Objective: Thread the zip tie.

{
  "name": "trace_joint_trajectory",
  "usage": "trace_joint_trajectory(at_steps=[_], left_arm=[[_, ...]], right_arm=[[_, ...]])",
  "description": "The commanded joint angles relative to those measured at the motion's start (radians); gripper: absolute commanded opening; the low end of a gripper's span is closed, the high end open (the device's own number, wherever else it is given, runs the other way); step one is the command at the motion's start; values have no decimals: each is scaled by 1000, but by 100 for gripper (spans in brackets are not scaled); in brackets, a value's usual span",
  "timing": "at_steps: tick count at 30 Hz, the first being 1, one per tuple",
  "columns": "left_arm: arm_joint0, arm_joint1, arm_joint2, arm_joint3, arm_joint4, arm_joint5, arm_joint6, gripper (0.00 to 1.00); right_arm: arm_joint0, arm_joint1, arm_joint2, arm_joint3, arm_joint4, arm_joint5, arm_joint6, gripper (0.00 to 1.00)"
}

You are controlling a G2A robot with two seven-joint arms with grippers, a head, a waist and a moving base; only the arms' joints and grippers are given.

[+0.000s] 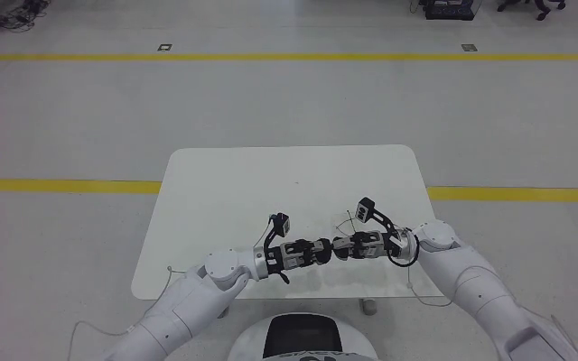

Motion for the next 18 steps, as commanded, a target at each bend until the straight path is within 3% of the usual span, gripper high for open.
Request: trace_joint_trajectory(at_steps=[1,18], left_arm=[[0,0,0,0,1,1,1,9],[0,2,-2,-2,0,3,2,6]], right_arm=[[0,1,-1,-1,2,-1,0,0],[3,10,-13,-18,12,0,0,0]])
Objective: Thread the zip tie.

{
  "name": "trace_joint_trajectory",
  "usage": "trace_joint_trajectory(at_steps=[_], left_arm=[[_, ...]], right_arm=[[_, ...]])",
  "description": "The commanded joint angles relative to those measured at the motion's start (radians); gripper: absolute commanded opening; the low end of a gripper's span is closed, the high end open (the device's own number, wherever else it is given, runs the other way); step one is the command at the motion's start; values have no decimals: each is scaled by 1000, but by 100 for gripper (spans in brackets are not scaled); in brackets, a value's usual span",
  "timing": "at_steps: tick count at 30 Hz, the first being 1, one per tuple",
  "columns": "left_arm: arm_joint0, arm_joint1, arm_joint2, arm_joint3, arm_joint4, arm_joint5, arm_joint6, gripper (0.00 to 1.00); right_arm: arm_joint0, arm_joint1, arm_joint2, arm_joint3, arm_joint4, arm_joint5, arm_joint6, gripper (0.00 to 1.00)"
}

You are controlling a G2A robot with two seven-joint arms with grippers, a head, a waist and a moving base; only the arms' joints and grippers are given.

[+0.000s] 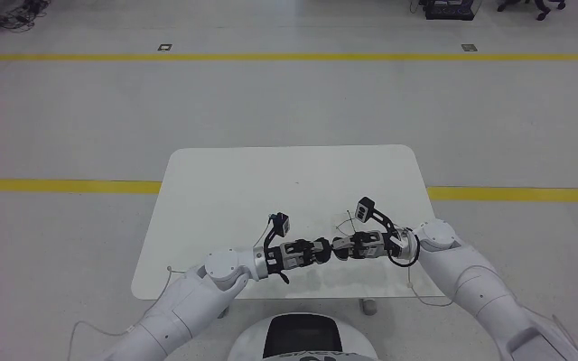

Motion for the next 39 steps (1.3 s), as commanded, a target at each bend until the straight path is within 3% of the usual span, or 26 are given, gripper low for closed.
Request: trace_joint_trajectory(at_steps=[1,31,32,34,39], left_arm=[[0,0,0,0,-1,0,0,6],[-2,0,6,5,2,-1,-2,0],[-2,0,6,5,3,-1,-2,0],[-2,0,6,6,4,-3,-1,0],[-3,1,5,10,14,-10,1,0]], right_arm=[[1,1,-1,0,1,0,0,0],[6,4,-21,8,22,-11,0,0],[7,4,-22,9,22,-10,0,45],[7,5,-22,10,24,-8,0,100],[8,6,-18,20,27,-7,0,100]])
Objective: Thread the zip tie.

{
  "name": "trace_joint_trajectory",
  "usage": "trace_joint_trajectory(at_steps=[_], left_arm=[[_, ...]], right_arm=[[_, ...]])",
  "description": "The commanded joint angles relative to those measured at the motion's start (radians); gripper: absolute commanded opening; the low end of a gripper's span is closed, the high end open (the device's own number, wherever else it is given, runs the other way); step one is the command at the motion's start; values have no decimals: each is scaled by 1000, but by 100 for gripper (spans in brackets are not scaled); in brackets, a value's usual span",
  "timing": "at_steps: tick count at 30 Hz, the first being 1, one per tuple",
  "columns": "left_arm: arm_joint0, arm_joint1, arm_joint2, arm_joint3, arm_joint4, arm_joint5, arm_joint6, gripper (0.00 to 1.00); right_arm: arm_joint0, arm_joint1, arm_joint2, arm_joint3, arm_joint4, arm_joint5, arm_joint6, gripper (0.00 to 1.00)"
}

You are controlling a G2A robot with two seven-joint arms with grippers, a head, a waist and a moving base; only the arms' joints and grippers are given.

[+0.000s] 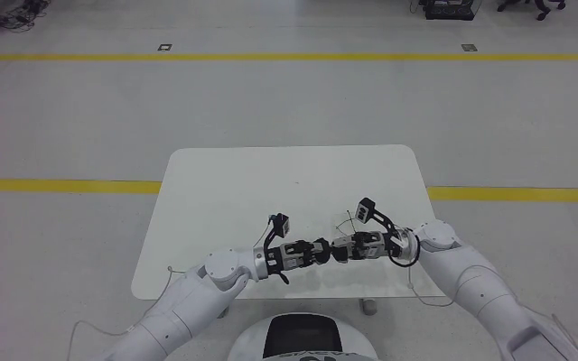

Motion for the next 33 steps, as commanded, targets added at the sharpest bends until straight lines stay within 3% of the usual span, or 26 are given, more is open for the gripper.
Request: trace_joint_trajectory(at_steps=[1,9,16,24,29,33], left_arm=[[-2,1,-1,2,16,-6,3,0],[4,7,-16,3,38,-31,18,0],[19,17,-43,-14,26,-63,-5,0],[23,17,-43,-20,22,-65,-10,0],[23,21,-57,-14,55,-79,30,0],[32,28,-74,-14,78,-102,37,0]], right_arm=[[0,1,4,6,-1,-3,0,100],[-10,4,40,30,14,-17,-5,100],[-16,2,49,29,20,-14,-10,100],[-16,2,49,29,20,-14,-10,100],[-16,2,49,29,20,-14,-10,100],[-21,12,73,0,-77,-49,-107,100]])
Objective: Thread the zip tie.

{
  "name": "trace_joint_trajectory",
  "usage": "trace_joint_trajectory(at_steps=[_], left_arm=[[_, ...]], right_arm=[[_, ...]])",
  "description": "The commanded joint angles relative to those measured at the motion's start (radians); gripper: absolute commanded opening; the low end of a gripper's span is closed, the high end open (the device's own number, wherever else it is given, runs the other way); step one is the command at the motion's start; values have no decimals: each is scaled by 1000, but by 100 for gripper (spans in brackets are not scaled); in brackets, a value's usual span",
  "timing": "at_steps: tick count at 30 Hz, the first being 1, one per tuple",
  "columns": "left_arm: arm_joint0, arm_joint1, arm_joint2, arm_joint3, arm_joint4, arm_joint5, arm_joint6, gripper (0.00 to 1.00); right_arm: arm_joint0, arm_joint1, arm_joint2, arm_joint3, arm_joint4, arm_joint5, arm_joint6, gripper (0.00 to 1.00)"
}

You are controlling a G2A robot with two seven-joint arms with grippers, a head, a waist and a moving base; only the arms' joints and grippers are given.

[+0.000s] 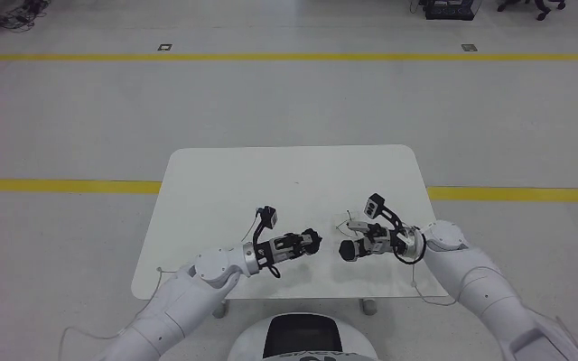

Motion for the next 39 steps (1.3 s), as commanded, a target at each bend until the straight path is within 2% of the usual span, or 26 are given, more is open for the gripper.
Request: trace_joint_trajectory(at_steps=[1,3,8,11,13,15,27,33,35,39], left_arm=[[4,3,-9,-3,5,-9,-3,0],[8,6,-17,-8,10,-9,-6,0],[22,12,-39,-27,16,-9,-24,0],[30,13,-49,-38,19,-9,-36,0],[35,14,-54,-47,22,-9,-41,0],[43,14,-60,-59,25,-9,-44,0],[43,15,-60,-59,37,-4,-23,0],[54,22,-88,-64,44,-9,-31,0],[62,25,-102,-68,50,-9,-39,0],[72,29,-123,-80,55,-9,-68,0]], right_arm=[[-2,10,18,-21,-79,-18,-55,100],[-5,20,35,-49,-165,-28,-110,100],[-27,53,88,-181,-422,-26,-256,100],[-44,69,118,-265,-557,-48,-308,100],[-66,75,133,-310,-605,-48,-335,100],[-66,75,133,-310,-605,-48,-335,100],[-66,75,133,-310,-605,-48,-335,100],[-22,77,117,-352,-804,17,-353,100],[4,76,99,-371,-914,63,-358,100],[41,66,62,-381,-1026,103,-371,100]])
